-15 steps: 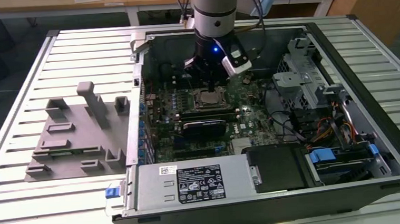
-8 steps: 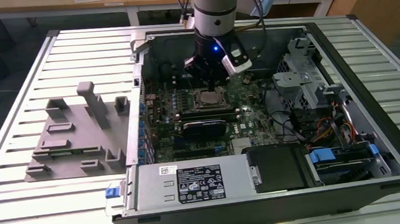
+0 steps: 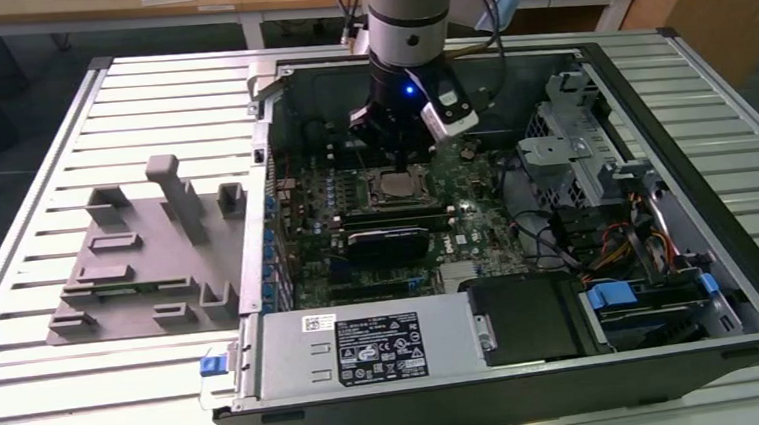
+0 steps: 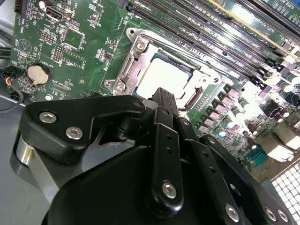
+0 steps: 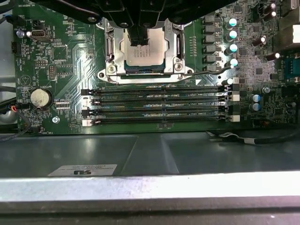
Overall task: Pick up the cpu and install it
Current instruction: 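Install the first cpu locking lever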
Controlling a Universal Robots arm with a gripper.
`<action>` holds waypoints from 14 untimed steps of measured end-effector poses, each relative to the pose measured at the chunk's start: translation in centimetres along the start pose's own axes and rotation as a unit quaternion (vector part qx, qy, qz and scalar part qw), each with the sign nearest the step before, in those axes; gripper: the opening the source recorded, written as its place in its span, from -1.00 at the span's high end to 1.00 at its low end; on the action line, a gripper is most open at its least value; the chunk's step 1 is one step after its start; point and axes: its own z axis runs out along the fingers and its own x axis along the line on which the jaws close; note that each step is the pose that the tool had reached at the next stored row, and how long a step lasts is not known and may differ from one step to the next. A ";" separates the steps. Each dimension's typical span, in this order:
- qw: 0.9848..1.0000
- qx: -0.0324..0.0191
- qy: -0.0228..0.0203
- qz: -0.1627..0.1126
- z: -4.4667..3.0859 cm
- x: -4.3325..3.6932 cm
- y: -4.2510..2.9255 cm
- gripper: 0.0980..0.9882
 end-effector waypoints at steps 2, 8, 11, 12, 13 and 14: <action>1.000 0.000 0.000 0.000 -0.01 0.00 0.00 0.98; 1.000 0.000 0.000 0.000 -0.02 0.40 -0.02 0.98; 1.000 0.000 0.000 0.000 -0.02 0.66 -0.03 0.98; 1.000 0.000 0.000 0.000 -0.02 0.76 -0.04 0.98; 1.000 0.000 0.000 0.000 -0.03 0.89 -0.04 0.98; 1.000 0.000 0.000 0.000 -0.03 1.06 -0.06 0.98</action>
